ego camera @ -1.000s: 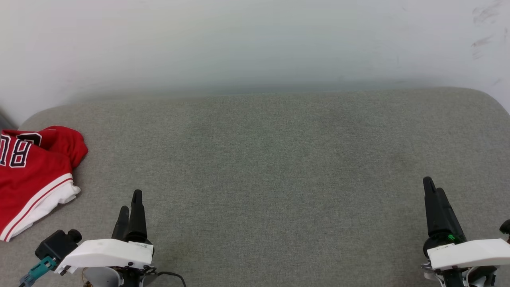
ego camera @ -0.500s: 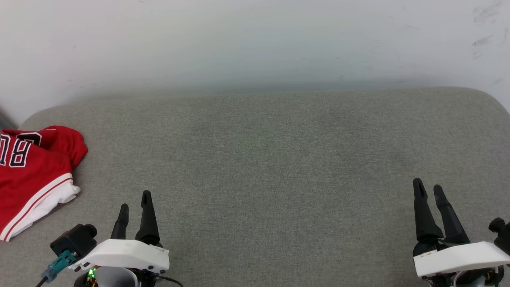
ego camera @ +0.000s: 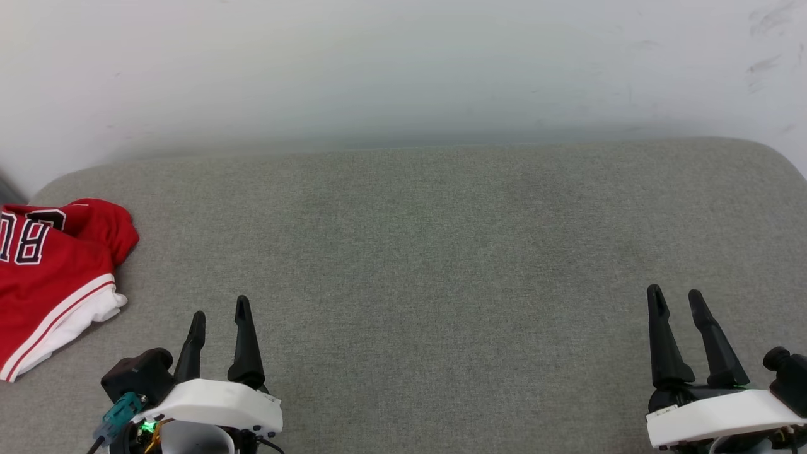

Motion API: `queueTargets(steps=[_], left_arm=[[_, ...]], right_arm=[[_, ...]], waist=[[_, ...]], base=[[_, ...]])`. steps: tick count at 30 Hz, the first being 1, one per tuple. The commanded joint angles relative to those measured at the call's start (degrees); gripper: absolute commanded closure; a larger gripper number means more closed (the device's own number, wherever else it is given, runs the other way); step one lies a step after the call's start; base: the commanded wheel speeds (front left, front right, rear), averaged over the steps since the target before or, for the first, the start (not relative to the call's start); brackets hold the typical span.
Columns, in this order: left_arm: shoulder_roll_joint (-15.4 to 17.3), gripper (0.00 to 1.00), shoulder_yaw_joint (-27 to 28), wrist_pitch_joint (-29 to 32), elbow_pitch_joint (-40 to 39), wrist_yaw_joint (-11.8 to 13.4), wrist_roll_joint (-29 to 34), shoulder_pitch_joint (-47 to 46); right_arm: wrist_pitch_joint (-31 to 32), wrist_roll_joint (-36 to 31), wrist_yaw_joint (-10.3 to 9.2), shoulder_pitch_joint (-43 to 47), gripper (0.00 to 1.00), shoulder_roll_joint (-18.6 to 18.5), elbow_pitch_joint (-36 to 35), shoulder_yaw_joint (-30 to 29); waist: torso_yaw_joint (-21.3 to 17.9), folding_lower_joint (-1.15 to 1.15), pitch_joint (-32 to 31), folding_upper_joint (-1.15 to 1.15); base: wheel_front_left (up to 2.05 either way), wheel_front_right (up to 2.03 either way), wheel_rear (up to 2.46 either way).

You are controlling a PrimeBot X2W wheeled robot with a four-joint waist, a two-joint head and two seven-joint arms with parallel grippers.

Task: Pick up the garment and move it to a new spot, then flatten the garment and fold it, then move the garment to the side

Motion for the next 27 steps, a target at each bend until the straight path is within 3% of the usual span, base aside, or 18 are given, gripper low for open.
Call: queueTargets(steps=[1,14,27], left_arm=[[0.4,0.00,-0.3,-0.4,-0.8,0.4,1.5,0.3],[1.3,0.00,-2.5,-2.3,-1.7,1.8,8.8,0.8],[1.0,0.00,-3.0,-4.2,-1.8,0.9,15.6,1.9]], right_arm=[[-0.5,-1.3,0.00,0.1,0.00,-0.1,-1.0,-0.2],[-2.4,-9.4,0.00,1.1,0.00,-0.1,-2.0,-0.2],[-4.3,-16.0,0.00,2.4,0.00,0.0,-3.3,-0.1]], waist=[[0.0,0.00,0.0,0.00],[0.0,0.00,-0.1,0.00],[-0.1,0.00,-0.1,0.00]], base=[[0.00,0.00,0.00],[0.00,0.00,0.00],[0.00,0.00,0.00]])
